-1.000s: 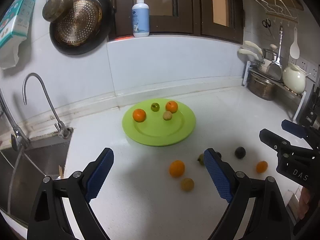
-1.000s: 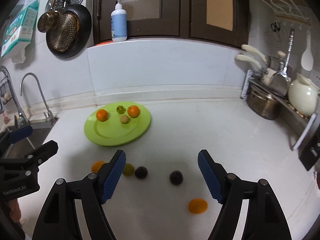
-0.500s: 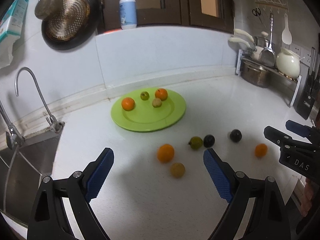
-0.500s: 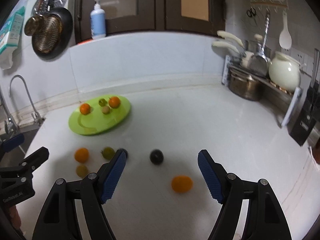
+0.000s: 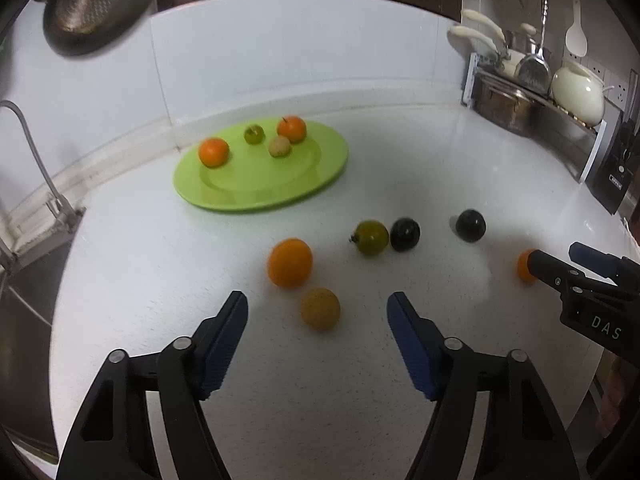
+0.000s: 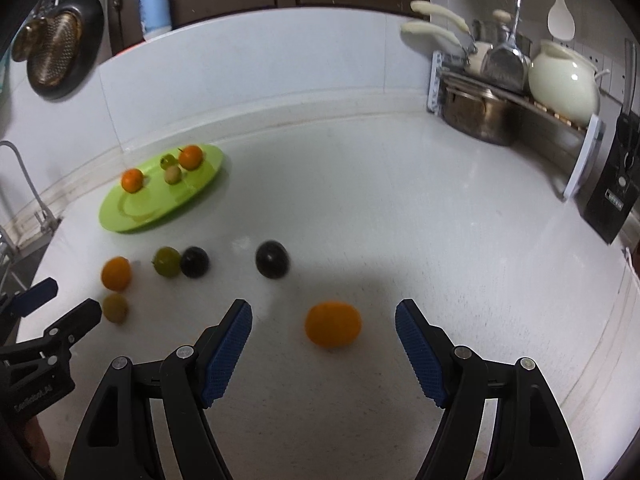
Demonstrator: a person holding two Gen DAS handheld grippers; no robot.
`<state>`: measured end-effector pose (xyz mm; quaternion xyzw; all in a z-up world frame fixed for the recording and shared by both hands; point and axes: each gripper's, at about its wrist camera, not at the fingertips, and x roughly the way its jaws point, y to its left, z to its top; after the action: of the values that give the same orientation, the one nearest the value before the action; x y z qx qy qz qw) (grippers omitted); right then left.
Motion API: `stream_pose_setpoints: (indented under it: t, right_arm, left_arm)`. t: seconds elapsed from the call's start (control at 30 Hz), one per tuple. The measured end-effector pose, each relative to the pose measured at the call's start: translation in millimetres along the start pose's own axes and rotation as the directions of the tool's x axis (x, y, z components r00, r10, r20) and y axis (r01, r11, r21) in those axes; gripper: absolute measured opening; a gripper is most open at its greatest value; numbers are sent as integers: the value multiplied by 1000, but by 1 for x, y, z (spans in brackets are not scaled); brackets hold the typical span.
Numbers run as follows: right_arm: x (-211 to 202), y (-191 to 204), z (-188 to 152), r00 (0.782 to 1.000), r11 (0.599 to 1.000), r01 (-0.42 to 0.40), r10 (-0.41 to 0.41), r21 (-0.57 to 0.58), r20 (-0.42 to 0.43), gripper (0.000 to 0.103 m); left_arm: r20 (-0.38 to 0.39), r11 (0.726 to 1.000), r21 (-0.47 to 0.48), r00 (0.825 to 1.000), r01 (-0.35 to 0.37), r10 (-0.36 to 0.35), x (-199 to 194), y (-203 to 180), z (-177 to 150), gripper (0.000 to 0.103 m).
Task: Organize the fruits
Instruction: 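Grasp the yellow-brown round fruit with the left gripper while the right gripper grasps a tangerine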
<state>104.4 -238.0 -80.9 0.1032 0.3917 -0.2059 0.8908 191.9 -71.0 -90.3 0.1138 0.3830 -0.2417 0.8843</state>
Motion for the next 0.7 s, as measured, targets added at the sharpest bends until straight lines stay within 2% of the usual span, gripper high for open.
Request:
stream_pose_setpoints:
  t: [0.37,0.53,0.7]
  right_arm:
    - [21,-7,-6,998,1000,-14,15,16,-55,57]
    - [28,-7,-6,998,1000,-15,16,18,-67,50]
    - [30,-7,-5,998,1000,-9,10,12,-67,46]
  left_arm:
    - [-68,1000,1,998,12,-11,23,-2,-3,45]
    - [-72,1000,-7,997,12,-12,28,0,-2,41]
    - [-99,1000,-18,995,19,-21,32,3,-2,32]
